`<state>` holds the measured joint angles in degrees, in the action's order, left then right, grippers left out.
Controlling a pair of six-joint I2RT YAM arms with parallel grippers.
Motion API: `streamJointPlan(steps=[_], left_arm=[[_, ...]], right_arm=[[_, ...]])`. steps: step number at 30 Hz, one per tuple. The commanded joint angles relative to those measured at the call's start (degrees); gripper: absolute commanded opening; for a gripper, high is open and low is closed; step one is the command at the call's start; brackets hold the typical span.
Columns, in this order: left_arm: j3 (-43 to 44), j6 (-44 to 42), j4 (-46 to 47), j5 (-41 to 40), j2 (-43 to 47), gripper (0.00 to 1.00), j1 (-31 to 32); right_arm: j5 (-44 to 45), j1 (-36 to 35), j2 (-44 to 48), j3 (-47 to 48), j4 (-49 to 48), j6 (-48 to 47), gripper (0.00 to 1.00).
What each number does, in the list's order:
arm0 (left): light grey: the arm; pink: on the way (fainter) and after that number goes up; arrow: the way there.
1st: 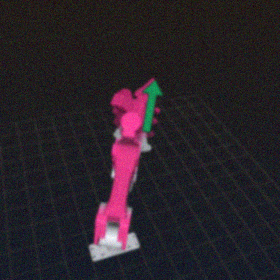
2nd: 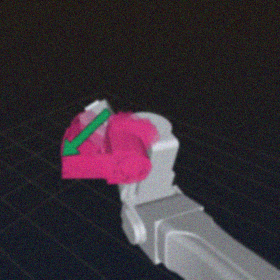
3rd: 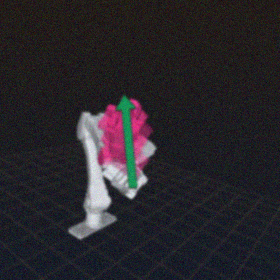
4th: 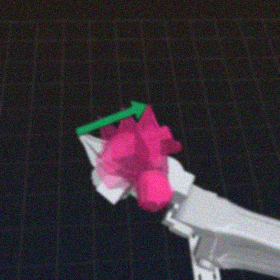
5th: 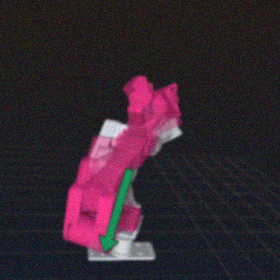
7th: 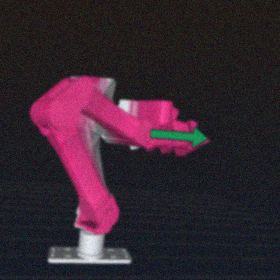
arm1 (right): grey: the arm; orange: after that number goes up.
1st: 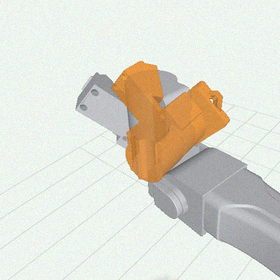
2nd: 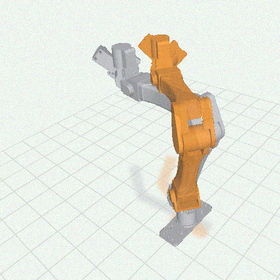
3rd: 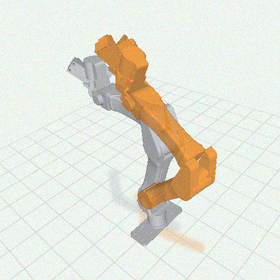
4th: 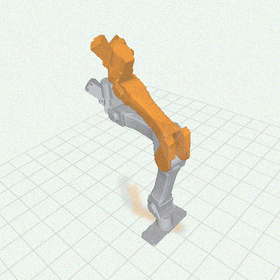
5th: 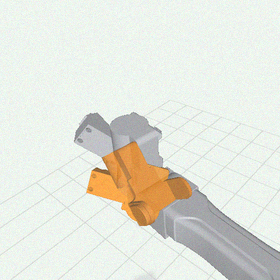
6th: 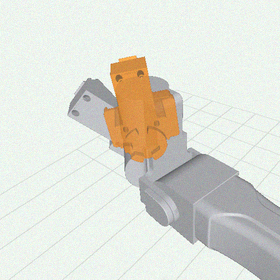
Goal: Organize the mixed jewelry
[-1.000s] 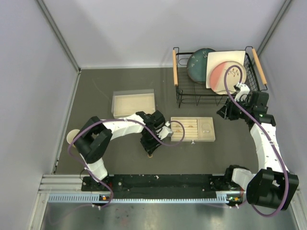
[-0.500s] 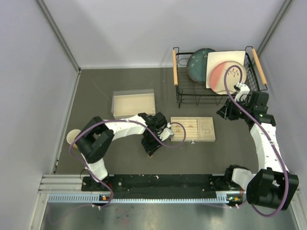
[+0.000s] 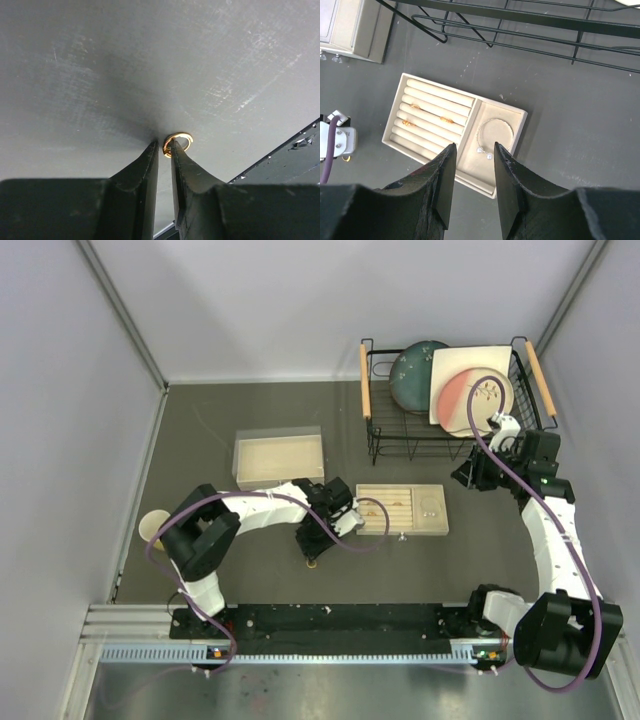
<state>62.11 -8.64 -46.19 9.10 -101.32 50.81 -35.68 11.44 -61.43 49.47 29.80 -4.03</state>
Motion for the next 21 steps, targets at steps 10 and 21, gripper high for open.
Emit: streamJointPlan(steps=[10, 21], left_arm=[[0.6, -1.3, 4.0, -3.2, -1.4, 0.0, 0.5], [13.4, -1.5, 3.1, -4.2, 5.4, 0.0, -2.5]], right_arm=[[-1.8, 0.7, -0.7, 0.4, -1.1, -0.7, 0.36], [-11.6, 0.6, -0.4, 0.6, -1.1, 0.9, 0.38]])
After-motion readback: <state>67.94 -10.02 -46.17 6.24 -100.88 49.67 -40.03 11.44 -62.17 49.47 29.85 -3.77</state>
